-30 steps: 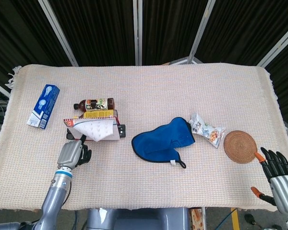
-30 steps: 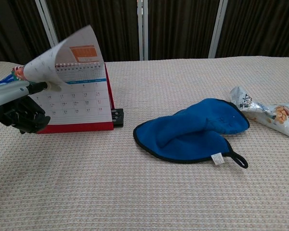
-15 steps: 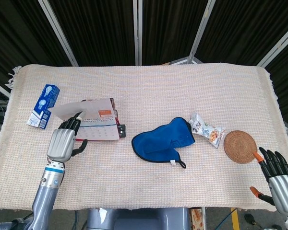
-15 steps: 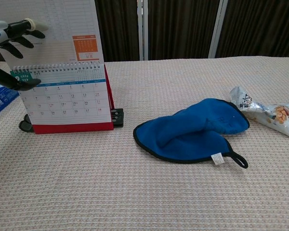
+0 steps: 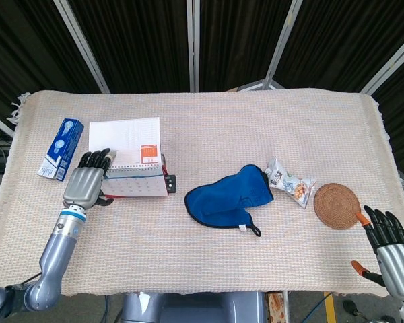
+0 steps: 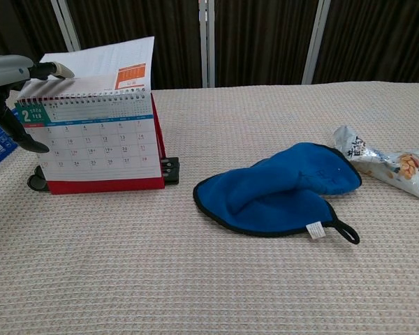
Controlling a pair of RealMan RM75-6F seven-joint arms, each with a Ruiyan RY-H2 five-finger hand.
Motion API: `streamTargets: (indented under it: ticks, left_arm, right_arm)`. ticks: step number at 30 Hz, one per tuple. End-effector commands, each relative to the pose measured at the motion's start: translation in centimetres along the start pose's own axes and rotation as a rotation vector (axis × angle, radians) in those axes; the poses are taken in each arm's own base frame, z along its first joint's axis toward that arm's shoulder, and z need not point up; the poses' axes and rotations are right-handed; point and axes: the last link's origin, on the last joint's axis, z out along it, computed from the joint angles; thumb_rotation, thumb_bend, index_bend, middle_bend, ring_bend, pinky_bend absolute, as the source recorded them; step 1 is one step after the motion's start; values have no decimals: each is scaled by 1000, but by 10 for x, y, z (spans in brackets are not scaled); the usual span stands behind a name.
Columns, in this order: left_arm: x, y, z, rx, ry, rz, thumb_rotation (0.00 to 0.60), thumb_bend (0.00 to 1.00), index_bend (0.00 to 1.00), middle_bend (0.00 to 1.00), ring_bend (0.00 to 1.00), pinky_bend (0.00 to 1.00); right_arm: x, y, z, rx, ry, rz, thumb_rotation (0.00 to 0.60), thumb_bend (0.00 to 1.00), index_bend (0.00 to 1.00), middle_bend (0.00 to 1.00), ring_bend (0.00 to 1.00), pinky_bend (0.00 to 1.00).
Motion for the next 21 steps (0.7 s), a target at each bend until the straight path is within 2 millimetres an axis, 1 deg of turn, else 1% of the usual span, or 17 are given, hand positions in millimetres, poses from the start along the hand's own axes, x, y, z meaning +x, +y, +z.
streamTargets:
  ticks: [1, 4, 8, 10, 15, 17, 21]
  left_arm:
    - [-3, -4, 7, 8, -40, -4, 600, 52, 0, 0, 0, 27]
    - [-11, -6, 9, 7, -73, 3, 600, 52, 0, 0, 0, 52]
    - [-16, -6, 9, 0, -94, -11, 600, 53, 0, 0, 7, 95]
    - [-16, -7, 8, -1, -98, -24, 600, 55, 0, 0, 8, 93]
    - [-8, -10, 4, 0, -41, -50, 600, 62, 0, 0, 0, 77]
    - [-3, -12, -1, -3, 3, -87, 600, 63, 0, 0, 0, 55]
    - [6, -20, -19, -22, 111, -117, 600, 62, 0, 0, 0, 9]
  right_arm:
    - [-1, 0, 1, -1, -2, -1, 600, 39, 0, 0, 0, 0]
    - [-1, 0, 1, -1, -2, -1, 600, 38, 0, 0, 0, 0]
    - [-1, 0, 1, 1, -2, -1, 600, 38, 0, 0, 0, 0]
    - [0, -1, 1, 2, -1, -1, 600, 38, 0, 0, 0, 0]
    - [0, -2, 1, 7, 5, 0, 600, 38, 0, 0, 0, 0]
    - [1, -2, 1, 9, 7, 1, 600, 39, 0, 0, 0, 0]
    - [2, -2, 2, 14, 14, 1, 600, 39, 0, 0, 0, 0]
